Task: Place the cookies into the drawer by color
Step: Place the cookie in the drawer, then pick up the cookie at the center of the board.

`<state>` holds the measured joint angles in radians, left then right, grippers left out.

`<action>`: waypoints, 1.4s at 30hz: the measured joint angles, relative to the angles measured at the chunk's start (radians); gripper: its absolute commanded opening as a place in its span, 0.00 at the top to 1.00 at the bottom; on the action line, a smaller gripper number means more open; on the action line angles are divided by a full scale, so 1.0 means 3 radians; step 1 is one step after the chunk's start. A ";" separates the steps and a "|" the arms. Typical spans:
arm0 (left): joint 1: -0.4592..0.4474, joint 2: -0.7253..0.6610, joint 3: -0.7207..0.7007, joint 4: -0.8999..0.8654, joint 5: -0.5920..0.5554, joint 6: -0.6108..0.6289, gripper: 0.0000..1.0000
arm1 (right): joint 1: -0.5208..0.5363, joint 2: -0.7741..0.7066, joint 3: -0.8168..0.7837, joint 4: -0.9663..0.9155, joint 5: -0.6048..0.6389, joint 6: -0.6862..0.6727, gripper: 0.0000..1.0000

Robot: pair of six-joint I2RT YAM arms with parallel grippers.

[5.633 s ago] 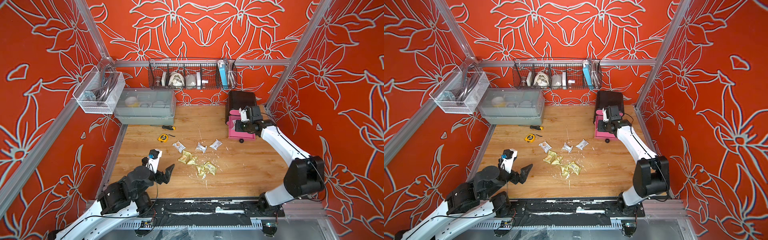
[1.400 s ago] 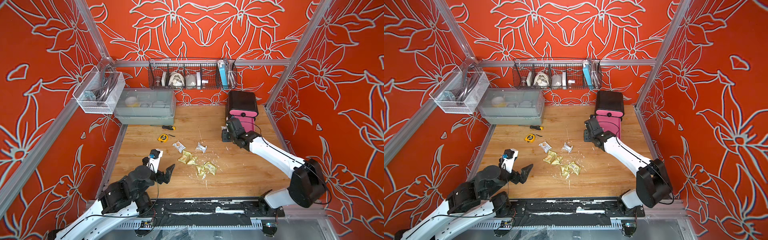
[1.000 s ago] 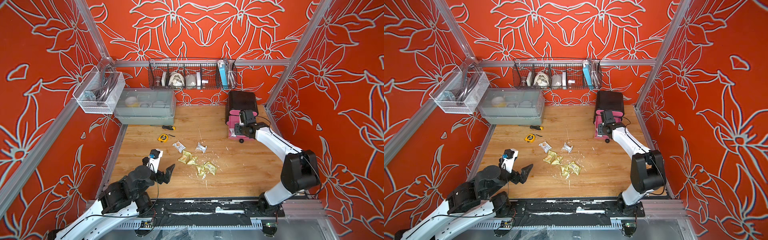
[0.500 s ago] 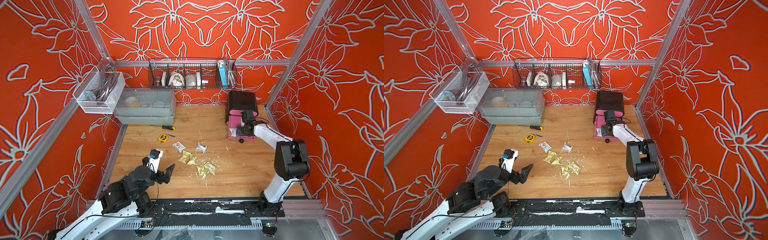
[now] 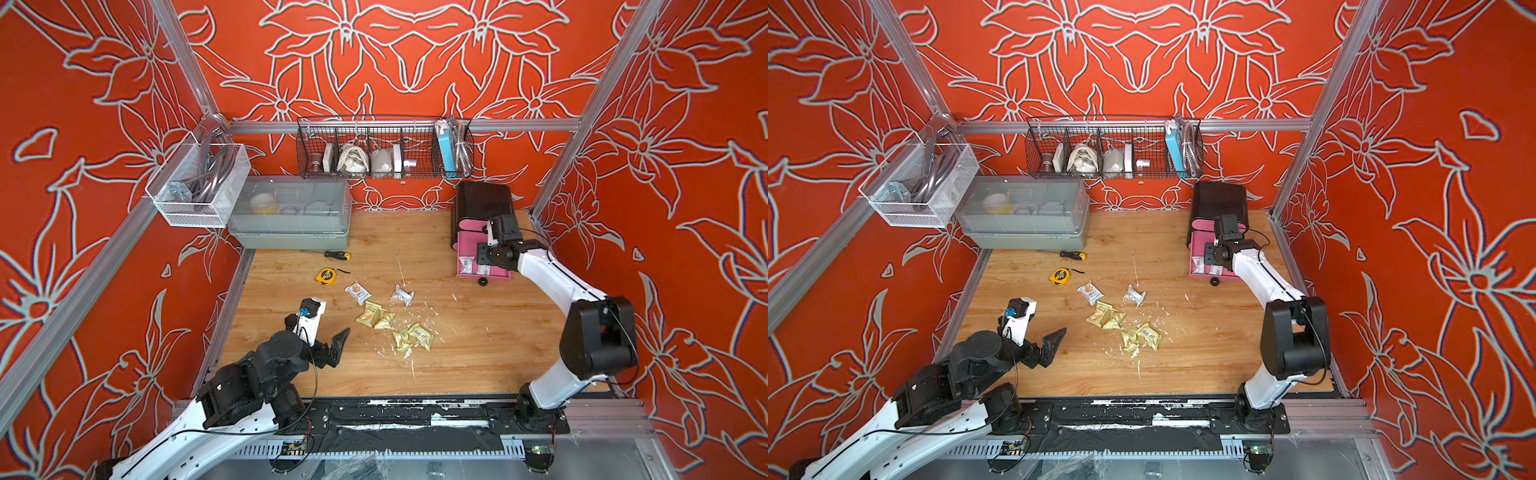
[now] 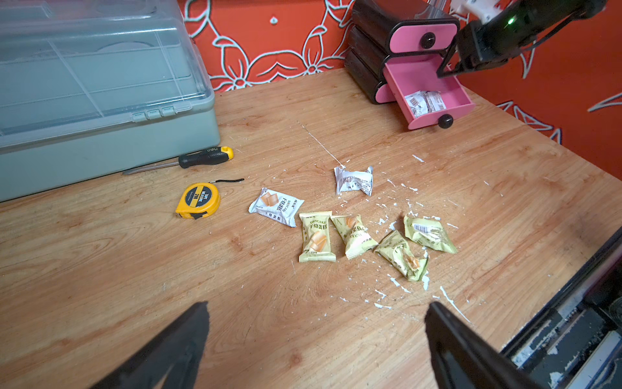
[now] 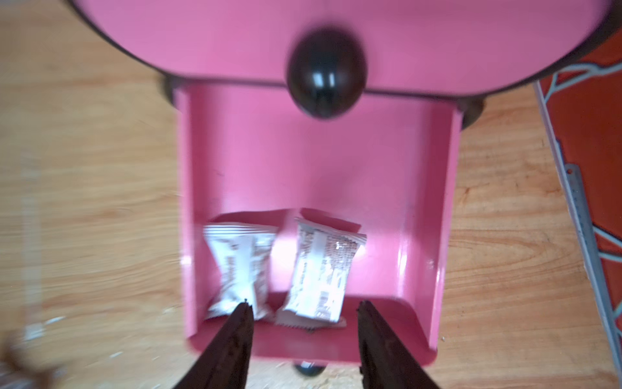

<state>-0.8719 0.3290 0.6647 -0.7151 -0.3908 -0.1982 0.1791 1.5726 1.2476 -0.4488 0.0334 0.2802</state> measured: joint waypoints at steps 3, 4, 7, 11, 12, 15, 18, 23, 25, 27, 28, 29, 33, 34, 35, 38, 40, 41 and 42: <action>0.0000 0.0001 0.0000 0.0001 0.0000 0.0000 0.01 | 0.0170 -0.0378 -0.0058 0.0062 -0.0159 0.0160 0.47; 0.0000 0.0001 0.0000 0.0001 0.0000 0.0000 0.01 | 0.0271 -0.0467 -0.0085 0.0076 -0.0181 0.0195 0.47; 0.0000 0.0001 0.0000 0.0001 0.0000 0.0000 0.01 | 0.0698 -0.0631 -0.0210 0.0155 -0.0240 0.0351 0.48; 0.0000 0.0013 0.0000 0.0003 0.0001 0.0000 0.01 | 0.1208 -0.0553 -0.0435 0.0258 -0.0356 0.0579 0.48; 0.0000 0.0020 0.0000 0.0003 0.0000 0.0001 0.01 | 0.1308 -0.0491 -0.0474 0.0277 -0.0384 0.0629 0.48; 0.0000 0.0048 0.0000 0.0005 0.0005 0.0000 0.01 | 0.1516 -0.0251 -0.0530 0.0365 -0.0467 0.0790 0.48; 0.0000 0.0051 0.0000 0.0005 0.0011 0.0000 0.01 | 0.1609 -0.0001 -0.0587 0.0537 -0.0577 0.0940 0.48; 0.0000 0.0051 0.0000 0.0004 0.0010 0.0000 0.01 | 0.1611 0.0381 -0.0637 0.0757 -0.0735 0.1108 0.47; 0.0000 0.0050 0.0000 0.0004 0.0010 0.0000 0.01 | 0.1605 0.0511 -0.0637 0.0847 -0.0811 0.1151 0.44; 0.0000 0.0051 0.0000 0.0004 0.0010 0.0000 0.01 | 0.1605 0.0631 -0.0637 0.0927 -0.0880 0.1193 0.40; 0.0000 0.0051 0.0000 0.0004 0.0010 0.0000 0.01 | 0.1605 0.0675 -0.0637 0.0952 -0.0917 0.1209 0.39; 0.0000 0.0051 0.0000 0.0004 0.0010 0.0000 0.01 | 0.1605 0.0729 -0.0637 0.0997 -0.0954 0.1222 0.39; 0.0000 0.0051 0.0000 0.0004 0.0011 0.0000 0.01 | 0.1605 0.0896 -0.0635 0.1143 -0.1090 0.1282 0.43; 0.0000 0.0051 0.0000 0.0004 0.0010 0.0000 0.01 | 0.1605 0.0913 -0.0628 0.1180 -0.1106 0.1289 0.45; 0.0000 0.0051 0.0000 0.0004 0.0010 0.0000 0.01 | 0.1605 0.0931 -0.0628 0.1205 -0.1120 0.1298 0.47; 0.0000 0.0050 0.0000 0.0004 0.0010 0.0000 0.01 | 0.1605 0.0956 -0.0628 0.1264 -0.1152 0.1314 0.52; 0.0000 0.0046 0.0000 0.0004 0.0010 0.0000 0.01 | 0.1605 0.0964 -0.0628 0.1269 -0.1157 0.1314 0.55; 0.0000 0.0045 0.0000 0.0004 0.0010 0.0000 0.01 | 0.1605 0.0964 -0.0628 0.1269 -0.1160 0.1311 0.58; 0.0000 0.0045 0.0000 0.0004 0.0010 0.0000 0.01 | 0.1605 0.0965 -0.0629 0.1260 -0.1160 0.1312 0.62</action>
<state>-0.8719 0.3424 0.6647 -0.7139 -0.3878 -0.1982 0.6605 1.8622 1.0588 -0.0708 -0.3145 0.6739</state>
